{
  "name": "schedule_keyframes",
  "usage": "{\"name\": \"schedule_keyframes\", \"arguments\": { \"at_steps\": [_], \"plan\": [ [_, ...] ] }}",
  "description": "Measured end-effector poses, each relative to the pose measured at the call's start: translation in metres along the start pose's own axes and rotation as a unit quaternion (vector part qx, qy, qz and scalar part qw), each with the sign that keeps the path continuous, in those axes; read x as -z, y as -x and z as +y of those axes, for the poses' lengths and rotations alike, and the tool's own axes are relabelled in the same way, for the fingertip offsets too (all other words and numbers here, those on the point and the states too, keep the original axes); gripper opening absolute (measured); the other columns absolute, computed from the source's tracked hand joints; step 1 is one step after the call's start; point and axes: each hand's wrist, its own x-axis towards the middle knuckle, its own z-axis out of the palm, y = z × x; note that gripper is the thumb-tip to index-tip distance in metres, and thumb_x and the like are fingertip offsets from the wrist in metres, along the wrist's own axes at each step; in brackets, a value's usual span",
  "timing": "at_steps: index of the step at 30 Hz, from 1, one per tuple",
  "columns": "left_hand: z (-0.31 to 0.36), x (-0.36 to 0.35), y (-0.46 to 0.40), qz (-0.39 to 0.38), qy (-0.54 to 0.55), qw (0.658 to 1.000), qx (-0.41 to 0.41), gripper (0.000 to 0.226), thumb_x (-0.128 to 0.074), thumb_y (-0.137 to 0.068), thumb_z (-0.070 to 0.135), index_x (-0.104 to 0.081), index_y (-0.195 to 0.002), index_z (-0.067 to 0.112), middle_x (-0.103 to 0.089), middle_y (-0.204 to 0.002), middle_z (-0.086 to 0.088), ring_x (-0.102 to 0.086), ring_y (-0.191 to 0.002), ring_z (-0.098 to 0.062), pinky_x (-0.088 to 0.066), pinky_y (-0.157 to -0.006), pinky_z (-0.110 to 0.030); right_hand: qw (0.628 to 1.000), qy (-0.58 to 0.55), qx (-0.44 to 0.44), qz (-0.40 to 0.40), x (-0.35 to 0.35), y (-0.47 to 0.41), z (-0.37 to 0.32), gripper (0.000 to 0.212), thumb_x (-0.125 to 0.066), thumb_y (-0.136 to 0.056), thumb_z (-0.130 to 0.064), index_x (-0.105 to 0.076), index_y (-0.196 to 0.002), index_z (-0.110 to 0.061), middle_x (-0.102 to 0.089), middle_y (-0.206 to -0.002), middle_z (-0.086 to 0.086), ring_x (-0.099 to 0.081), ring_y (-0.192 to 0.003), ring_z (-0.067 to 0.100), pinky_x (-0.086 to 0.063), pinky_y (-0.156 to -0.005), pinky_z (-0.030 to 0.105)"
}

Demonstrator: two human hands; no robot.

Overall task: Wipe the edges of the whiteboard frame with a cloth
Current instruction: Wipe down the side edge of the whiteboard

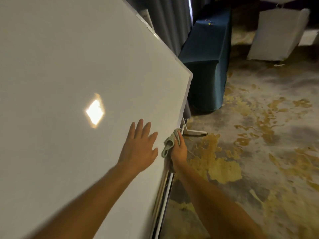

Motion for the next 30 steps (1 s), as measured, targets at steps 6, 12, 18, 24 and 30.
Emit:
{"name": "schedule_keyframes", "arguments": {
  "at_steps": [6, 12, 18, 24, 30],
  "plan": [
    [0.001, -0.019, 0.073, 0.015, -0.067, 0.997, -0.016, 0.068, -0.033, -0.106, 0.057, -0.030, -0.164, 0.023, -0.013, -0.175, -0.018, -0.004, -0.162, -0.046, 0.000, -0.128, -0.067, 1.000, 0.007, -0.003, -0.009, -0.001, 0.066, 0.041, 0.042, -0.044, -0.106, -0.030, -0.045, -0.149, -0.033, -0.058, -0.140, 0.006, -0.059, -0.123, 0.024, -0.045, -0.109, 0.047],
    [0.001, -0.016, 0.072, 0.019, -0.103, 0.994, -0.018, 0.067, -0.023, -0.109, 0.055, -0.019, -0.167, 0.022, -0.006, -0.176, -0.017, -0.002, -0.162, -0.046, -0.002, -0.127, -0.069, 1.000, 0.012, -0.021, -0.016, 0.004, 0.133, 0.069, 0.042, -0.045, -0.106, -0.030, -0.045, -0.148, -0.037, -0.056, -0.141, 0.006, -0.058, -0.122, 0.024, -0.045, -0.108, 0.048],
    [0.010, -0.018, 0.079, 0.018, -0.108, 0.994, -0.021, 0.070, -0.016, -0.108, 0.060, -0.016, -0.167, 0.023, -0.005, -0.176, -0.016, -0.002, -0.162, -0.046, -0.003, -0.127, -0.069, 0.998, 0.020, -0.045, -0.040, 0.022, 0.180, 0.084, 0.044, -0.043, -0.107, -0.027, -0.041, -0.149, -0.042, -0.055, -0.136, -0.002, -0.061, -0.110, 0.013, -0.048, -0.103, 0.037],
    [0.000, 0.000, 0.076, 0.017, -0.013, 1.000, 0.000, 0.075, -0.009, -0.104, 0.070, -0.026, -0.165, 0.029, -0.024, -0.174, -0.009, -0.013, -0.163, -0.037, -0.006, -0.129, -0.064, 0.995, 0.044, -0.055, -0.068, 0.022, 0.234, 0.114, 0.045, -0.041, -0.108, -0.028, -0.037, -0.150, -0.044, -0.046, -0.148, -0.001, -0.053, -0.127, 0.018, -0.040, -0.114, 0.044],
    [0.007, 0.026, 0.104, 0.037, 0.159, 0.987, -0.011, 0.067, -0.032, -0.105, 0.067, -0.026, -0.163, 0.034, -0.018, -0.176, -0.002, -0.013, -0.164, -0.027, -0.009, -0.133, -0.055, 0.994, 0.056, -0.048, -0.077, 0.040, 0.253, 0.113, 0.046, -0.039, -0.108, -0.029, -0.034, -0.151, -0.043, -0.042, -0.147, -0.006, -0.054, -0.118, 0.010, -0.047, -0.100, 0.024]
  ]
}}
